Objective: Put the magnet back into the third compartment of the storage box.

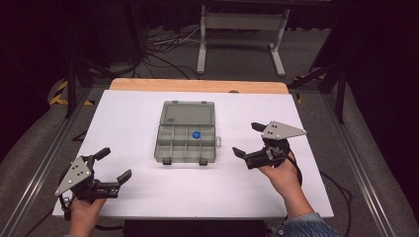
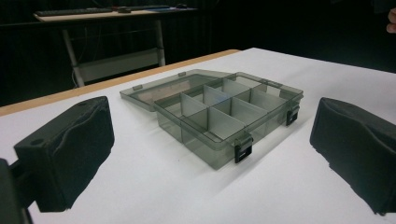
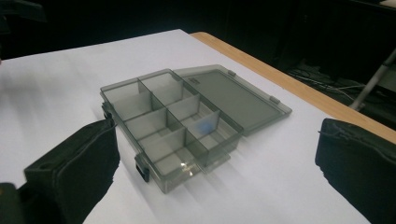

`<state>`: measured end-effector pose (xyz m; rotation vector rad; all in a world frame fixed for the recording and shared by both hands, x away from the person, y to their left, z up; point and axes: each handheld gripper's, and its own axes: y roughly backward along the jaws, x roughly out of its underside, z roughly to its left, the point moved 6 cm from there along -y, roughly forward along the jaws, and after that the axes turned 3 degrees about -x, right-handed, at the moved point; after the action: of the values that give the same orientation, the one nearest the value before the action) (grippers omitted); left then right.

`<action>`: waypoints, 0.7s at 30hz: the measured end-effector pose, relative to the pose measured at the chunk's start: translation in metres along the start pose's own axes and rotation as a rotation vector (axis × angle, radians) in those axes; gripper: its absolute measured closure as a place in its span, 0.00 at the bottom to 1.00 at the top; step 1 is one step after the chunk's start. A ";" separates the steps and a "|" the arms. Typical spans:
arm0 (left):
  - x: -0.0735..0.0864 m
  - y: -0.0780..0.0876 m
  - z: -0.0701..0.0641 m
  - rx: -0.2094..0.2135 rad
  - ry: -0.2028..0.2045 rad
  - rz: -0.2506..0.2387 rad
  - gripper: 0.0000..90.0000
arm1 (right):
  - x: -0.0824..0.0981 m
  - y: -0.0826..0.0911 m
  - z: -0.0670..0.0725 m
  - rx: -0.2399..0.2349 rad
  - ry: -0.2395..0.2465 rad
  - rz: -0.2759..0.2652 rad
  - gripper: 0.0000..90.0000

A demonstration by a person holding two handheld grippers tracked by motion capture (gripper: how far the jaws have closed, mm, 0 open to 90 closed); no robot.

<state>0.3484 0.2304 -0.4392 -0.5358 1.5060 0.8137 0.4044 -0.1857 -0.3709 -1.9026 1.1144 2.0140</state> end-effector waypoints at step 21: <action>-0.001 0.000 -0.001 0.001 0.002 -0.011 0.00 | 0.053 0.032 -0.012 0.047 -0.042 -0.106 0.00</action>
<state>0.3480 0.2292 -0.4387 -0.5445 1.5039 0.8041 0.3865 -0.2352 -0.4055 -1.8469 1.0186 1.9449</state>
